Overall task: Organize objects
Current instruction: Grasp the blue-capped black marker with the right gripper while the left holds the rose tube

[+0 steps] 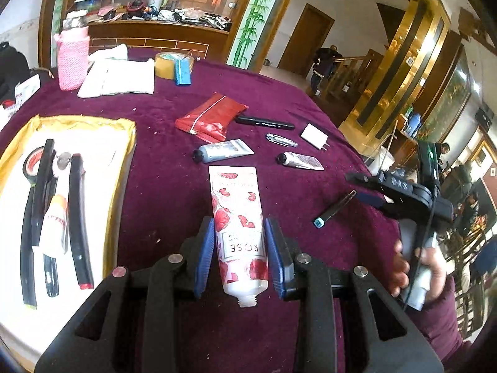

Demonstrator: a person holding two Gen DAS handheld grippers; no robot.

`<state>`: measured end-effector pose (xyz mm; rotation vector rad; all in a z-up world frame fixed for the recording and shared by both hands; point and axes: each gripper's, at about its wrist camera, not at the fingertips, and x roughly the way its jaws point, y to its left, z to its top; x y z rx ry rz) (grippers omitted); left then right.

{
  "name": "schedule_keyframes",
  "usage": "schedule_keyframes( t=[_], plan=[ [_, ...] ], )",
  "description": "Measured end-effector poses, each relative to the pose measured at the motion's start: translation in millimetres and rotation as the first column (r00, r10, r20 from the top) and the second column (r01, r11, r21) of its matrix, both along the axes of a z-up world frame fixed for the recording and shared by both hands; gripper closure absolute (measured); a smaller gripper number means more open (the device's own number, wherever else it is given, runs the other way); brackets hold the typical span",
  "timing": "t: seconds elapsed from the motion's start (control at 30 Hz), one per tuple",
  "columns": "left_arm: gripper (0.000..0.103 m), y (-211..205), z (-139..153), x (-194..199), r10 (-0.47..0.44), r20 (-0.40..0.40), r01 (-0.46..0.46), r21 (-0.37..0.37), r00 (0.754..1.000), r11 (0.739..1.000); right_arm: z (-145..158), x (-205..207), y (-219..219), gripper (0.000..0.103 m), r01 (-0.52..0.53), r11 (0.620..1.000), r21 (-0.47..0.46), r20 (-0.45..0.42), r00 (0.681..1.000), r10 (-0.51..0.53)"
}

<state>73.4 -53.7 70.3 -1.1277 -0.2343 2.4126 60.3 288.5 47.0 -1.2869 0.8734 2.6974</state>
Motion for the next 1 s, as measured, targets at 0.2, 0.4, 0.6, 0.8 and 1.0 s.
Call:
schedule_keyframes(
  t=[0.2,0.4,0.6,0.8,1.0],
  plan=[
    [0.073,-11.0,-9.7,0.3,-0.015,0.022,0.014,0.058,1.0,0.998,-5.9,17.1,-9.7,0.036,0.013,1.0,0.002,0.111,0.994,-0.014],
    [0.073,-27.1,-8.5,6.7,-0.015,0.01,0.014,0.08,1.0,0.997,-8.0,-1.5,-38.1,0.036,0.007,0.992,0.127,0.145,0.989,-0.025],
    [0.073,-40.2,-13.5,7.7,-0.006,0.027,0.003,0.115,1.0,0.993,-18.0,-13.2,-55.2,0.036,0.034,0.978,0.207,0.181,0.981,-0.073],
    [0.073,-40.9,-15.3,8.3,-0.013,0.029,0.01,0.123,0.999,0.992,-19.8,-15.6,-70.2,0.063,0.035,0.933,0.359,0.156,0.983,-0.097],
    [0.073,-43.4,-15.1,12.0,-0.001,0.03,-0.003,0.121,1.0,0.993,-18.6,-6.5,-72.1,0.09,0.016,0.92,0.391,0.134,0.988,-0.074]
  ],
)
